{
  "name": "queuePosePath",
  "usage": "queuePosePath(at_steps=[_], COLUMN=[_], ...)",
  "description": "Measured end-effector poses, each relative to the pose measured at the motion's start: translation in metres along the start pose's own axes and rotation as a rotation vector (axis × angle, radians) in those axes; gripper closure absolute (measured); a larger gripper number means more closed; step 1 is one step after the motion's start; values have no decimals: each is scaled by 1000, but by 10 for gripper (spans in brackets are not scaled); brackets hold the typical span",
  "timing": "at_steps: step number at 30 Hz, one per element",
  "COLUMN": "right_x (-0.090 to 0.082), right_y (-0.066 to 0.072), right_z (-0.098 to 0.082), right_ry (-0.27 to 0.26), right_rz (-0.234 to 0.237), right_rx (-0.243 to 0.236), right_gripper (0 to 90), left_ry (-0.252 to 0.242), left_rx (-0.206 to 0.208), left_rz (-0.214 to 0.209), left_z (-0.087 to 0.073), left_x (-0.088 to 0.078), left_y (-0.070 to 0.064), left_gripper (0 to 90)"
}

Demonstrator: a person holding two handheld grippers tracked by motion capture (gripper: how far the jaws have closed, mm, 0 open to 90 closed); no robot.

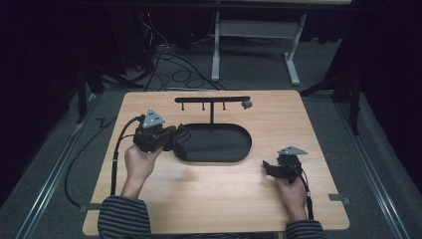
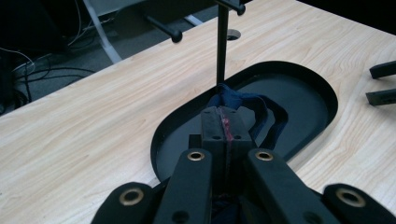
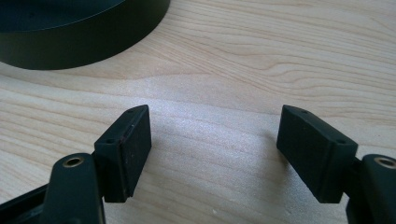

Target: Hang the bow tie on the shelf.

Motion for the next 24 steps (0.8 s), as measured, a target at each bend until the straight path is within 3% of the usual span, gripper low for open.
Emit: queuePosePath(at_steps=[11, 24], right_x=[0, 0], right_y=[0, 0], right_z=[0, 0], right_ry=[-1, -2], right_rz=[5, 4], right_rx=[-1, -3], right_gripper=[281, 285], left_ry=[-14, -34], left_rx=[10, 20], left_rz=[39, 63], left_z=[21, 44], left_x=[-1, 10], left_y=[3, 8], left_gripper=[900, 900])
Point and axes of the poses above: each handheld gripper's, and its own axes: x roughly forward along the jaws, z roughly out of its top, y roughly to its left, the point moved 5 cm from there along x, roughly forward along the jaws, and after that the axes turned 4 degrees about x, right-handed, at the moved point
